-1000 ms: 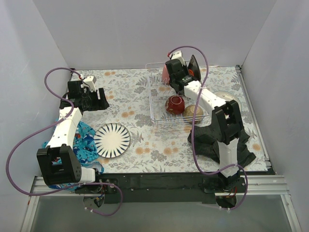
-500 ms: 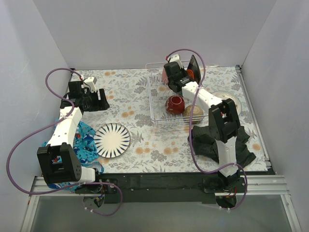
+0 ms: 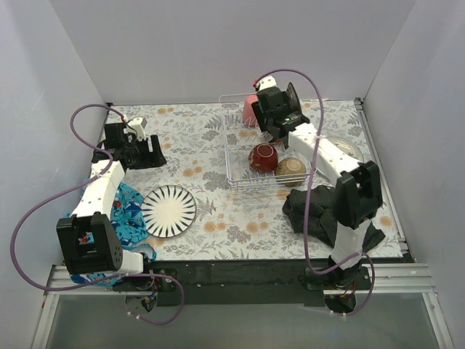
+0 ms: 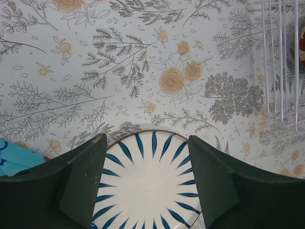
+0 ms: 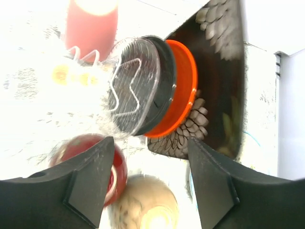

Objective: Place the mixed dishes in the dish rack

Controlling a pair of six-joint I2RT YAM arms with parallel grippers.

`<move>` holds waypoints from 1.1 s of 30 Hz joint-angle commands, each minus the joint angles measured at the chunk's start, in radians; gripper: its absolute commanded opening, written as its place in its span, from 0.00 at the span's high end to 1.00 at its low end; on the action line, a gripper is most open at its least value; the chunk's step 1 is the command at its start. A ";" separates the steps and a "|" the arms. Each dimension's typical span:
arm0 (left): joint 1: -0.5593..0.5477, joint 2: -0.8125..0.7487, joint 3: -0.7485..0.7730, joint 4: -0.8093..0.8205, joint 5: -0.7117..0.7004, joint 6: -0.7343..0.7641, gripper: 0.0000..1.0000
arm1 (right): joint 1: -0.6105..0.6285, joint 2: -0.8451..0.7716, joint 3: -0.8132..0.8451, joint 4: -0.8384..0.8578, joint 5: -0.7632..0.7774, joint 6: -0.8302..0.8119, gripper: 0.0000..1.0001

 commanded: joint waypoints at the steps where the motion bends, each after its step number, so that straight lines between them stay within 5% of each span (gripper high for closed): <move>1: 0.000 0.024 0.047 0.011 0.030 -0.006 0.31 | -0.112 -0.229 -0.083 -0.046 -0.224 0.061 0.33; 5: 0.002 0.039 0.053 0.022 0.056 -0.026 0.31 | -0.260 -0.326 -0.176 -0.138 -0.306 0.150 0.20; 8: 0.002 0.047 0.055 0.025 0.076 -0.041 0.30 | -0.391 -0.380 -0.271 -0.187 -0.361 0.182 0.19; 12: 0.000 0.053 0.050 0.034 0.096 -0.066 0.30 | -0.594 -0.391 -0.359 -0.252 -0.545 0.212 0.25; 20: 0.000 0.055 0.015 0.035 0.135 -0.089 0.22 | -0.839 -0.316 -0.469 -0.272 -0.668 0.259 0.36; 33: 0.002 0.062 -0.027 0.034 0.154 -0.086 0.23 | -0.913 -0.118 -0.347 -0.186 -0.708 0.294 0.48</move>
